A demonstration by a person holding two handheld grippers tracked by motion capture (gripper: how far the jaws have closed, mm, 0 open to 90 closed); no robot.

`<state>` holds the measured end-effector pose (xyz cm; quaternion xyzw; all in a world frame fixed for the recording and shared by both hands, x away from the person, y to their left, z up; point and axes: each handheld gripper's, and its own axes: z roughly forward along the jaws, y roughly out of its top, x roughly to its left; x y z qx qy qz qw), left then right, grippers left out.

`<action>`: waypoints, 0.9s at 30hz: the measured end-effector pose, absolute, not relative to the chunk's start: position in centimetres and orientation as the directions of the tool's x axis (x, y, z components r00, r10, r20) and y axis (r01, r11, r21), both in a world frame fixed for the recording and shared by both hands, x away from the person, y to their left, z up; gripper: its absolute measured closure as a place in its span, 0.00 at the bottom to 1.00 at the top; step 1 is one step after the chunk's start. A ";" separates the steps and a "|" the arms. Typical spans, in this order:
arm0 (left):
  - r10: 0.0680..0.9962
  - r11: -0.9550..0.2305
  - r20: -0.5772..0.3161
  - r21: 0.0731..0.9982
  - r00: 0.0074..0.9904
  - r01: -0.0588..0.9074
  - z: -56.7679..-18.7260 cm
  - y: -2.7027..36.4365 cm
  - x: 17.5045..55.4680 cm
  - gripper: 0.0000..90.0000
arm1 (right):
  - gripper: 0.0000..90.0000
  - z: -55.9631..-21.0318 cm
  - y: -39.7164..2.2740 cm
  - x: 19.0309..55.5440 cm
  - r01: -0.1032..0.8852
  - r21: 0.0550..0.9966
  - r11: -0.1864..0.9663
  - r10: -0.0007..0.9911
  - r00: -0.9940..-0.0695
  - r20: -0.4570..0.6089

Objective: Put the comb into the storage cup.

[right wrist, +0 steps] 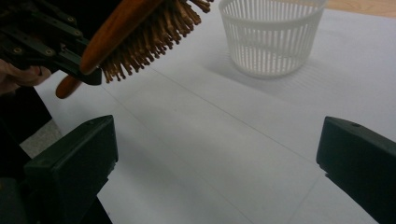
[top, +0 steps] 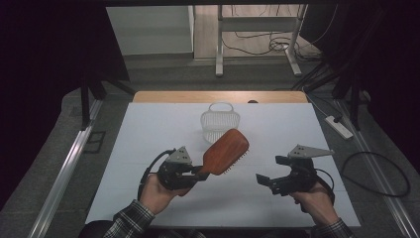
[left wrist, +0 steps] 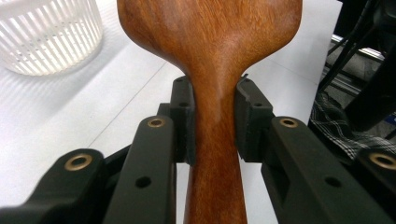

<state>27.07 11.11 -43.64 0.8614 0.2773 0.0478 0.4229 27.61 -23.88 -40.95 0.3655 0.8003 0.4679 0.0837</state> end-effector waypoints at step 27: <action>0.549 -0.480 -0.128 0.761 0.826 0.437 -43.9 10.6 27.4 0.80 | 0.00 -40.2 -19.6 30.1 0.565 0.788 0.245 0.606 -0.723 0.331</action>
